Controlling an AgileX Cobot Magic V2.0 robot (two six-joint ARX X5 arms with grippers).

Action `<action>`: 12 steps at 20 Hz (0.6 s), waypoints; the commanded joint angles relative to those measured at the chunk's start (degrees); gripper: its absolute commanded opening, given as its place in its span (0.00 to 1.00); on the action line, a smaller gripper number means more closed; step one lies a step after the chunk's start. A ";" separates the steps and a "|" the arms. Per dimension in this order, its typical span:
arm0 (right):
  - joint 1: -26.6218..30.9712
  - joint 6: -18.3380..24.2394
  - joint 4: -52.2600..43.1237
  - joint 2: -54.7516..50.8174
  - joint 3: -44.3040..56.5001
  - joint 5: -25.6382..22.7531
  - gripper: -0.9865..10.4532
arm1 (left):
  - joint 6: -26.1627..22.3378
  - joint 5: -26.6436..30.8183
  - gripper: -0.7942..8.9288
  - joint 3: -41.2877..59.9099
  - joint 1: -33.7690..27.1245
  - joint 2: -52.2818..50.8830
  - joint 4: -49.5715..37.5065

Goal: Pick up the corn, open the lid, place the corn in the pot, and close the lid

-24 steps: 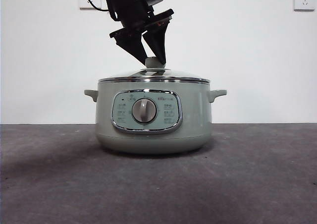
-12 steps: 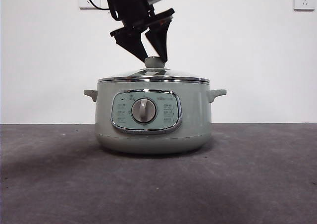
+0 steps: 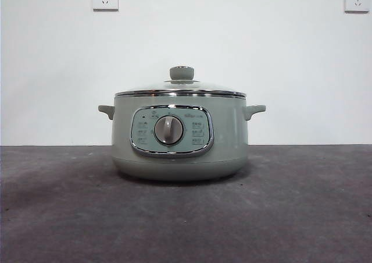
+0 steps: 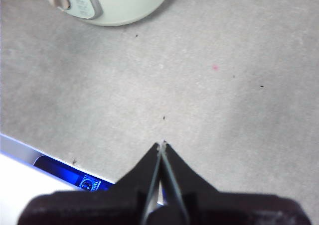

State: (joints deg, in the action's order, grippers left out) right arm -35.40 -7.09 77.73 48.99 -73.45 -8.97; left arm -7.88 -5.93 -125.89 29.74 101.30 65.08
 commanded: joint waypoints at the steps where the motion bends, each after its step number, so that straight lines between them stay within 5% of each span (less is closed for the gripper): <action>1: -0.15 -0.28 1.53 -0.02 0.72 -0.50 0.07 | -0.17 -0.04 0.07 0.20 -0.07 -4.33 6.25; 12: -0.15 -0.28 1.53 0.02 0.70 -0.50 0.07 | 0.35 -0.11 0.08 0.22 -0.09 -14.23 9.84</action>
State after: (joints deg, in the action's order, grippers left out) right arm -35.40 -7.09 77.73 49.01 -73.45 -9.19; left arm -7.68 -5.93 -125.91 29.71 86.83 75.33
